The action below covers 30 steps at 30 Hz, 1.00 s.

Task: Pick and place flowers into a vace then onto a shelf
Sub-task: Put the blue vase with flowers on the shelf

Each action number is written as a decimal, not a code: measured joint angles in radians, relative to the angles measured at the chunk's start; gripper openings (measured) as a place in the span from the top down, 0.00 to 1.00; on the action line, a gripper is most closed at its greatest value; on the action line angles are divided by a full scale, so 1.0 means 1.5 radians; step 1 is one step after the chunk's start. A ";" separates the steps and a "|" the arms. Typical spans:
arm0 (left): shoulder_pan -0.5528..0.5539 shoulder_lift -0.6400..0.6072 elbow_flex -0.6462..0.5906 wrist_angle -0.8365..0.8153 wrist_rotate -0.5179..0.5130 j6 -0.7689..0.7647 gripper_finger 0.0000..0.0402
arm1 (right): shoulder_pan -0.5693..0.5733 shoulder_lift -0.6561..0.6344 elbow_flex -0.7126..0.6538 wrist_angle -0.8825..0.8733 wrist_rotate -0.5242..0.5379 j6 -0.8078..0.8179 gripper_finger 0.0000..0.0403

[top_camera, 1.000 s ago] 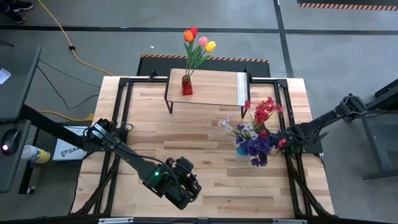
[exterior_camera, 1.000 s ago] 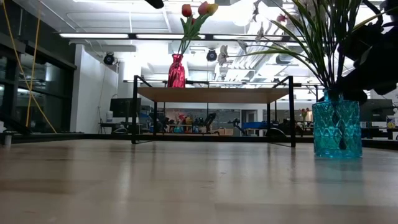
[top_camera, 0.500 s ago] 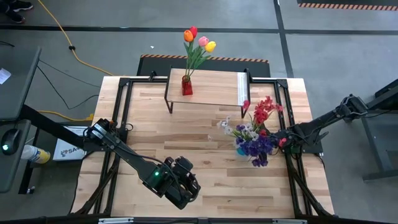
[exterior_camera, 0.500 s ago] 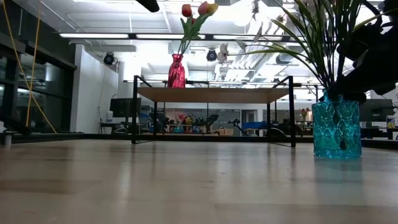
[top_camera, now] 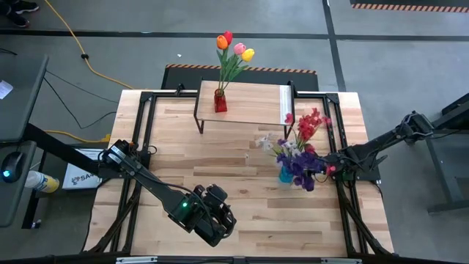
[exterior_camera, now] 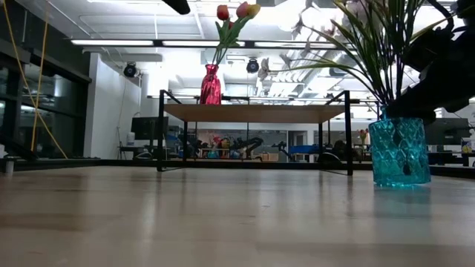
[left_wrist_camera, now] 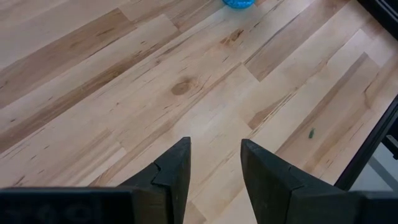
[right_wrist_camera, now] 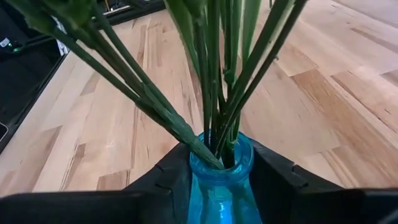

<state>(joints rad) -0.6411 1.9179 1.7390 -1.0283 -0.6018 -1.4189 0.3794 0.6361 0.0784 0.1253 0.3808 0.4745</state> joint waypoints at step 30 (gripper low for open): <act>0.000 0.000 0.000 -0.015 0.000 0.000 0.57 | -0.118 0.000 0.324 -0.155 0.141 -0.212 0.70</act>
<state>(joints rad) -0.6411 1.9179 1.7390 -1.0508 -0.6018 -1.4185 0.2019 0.6357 0.5650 -0.1079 0.5928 0.1560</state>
